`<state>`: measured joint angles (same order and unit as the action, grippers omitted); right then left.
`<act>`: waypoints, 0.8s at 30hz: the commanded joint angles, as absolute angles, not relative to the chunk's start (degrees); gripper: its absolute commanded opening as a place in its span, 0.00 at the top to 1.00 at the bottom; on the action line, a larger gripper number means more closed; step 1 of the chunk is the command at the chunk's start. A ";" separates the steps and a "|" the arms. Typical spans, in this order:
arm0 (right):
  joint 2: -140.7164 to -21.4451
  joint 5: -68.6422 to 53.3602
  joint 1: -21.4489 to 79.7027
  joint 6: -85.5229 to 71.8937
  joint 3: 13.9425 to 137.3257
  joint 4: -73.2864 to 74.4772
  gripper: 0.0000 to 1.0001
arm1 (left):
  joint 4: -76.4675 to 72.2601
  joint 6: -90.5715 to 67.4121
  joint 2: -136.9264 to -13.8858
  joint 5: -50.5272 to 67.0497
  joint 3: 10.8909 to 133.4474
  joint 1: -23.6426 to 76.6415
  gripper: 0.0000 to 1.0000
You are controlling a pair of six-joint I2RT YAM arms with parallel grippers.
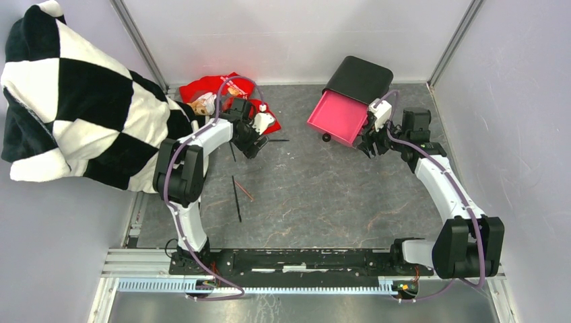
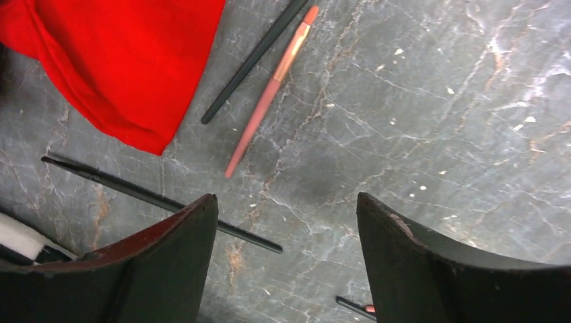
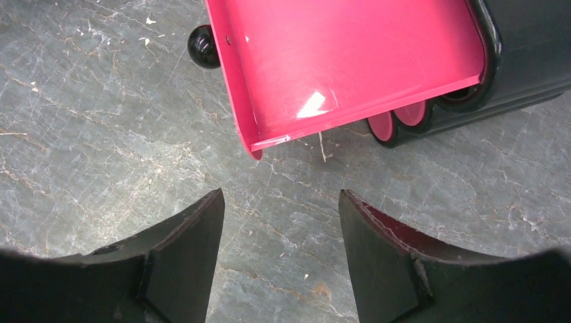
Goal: Organize the makeup
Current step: Open the drawer in the storage box.
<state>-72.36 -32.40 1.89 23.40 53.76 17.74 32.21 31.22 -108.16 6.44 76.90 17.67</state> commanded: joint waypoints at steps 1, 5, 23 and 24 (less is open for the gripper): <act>-72.88 -32.62 2.03 24.25 54.14 17.34 0.31 | 35.36 36.49 -111.61 7.36 82.28 16.69 0.19; -73.21 -32.69 1.97 24.35 54.32 17.68 0.31 | 37.04 37.00 -114.90 8.33 85.73 16.20 0.25; -73.89 -32.61 1.98 24.57 54.67 18.29 0.31 | 41.22 39.85 -121.59 13.01 88.42 15.38 0.63; -73.91 -32.61 2.02 24.52 54.67 18.41 0.31 | 41.22 40.37 -121.30 13.46 87.44 15.46 0.67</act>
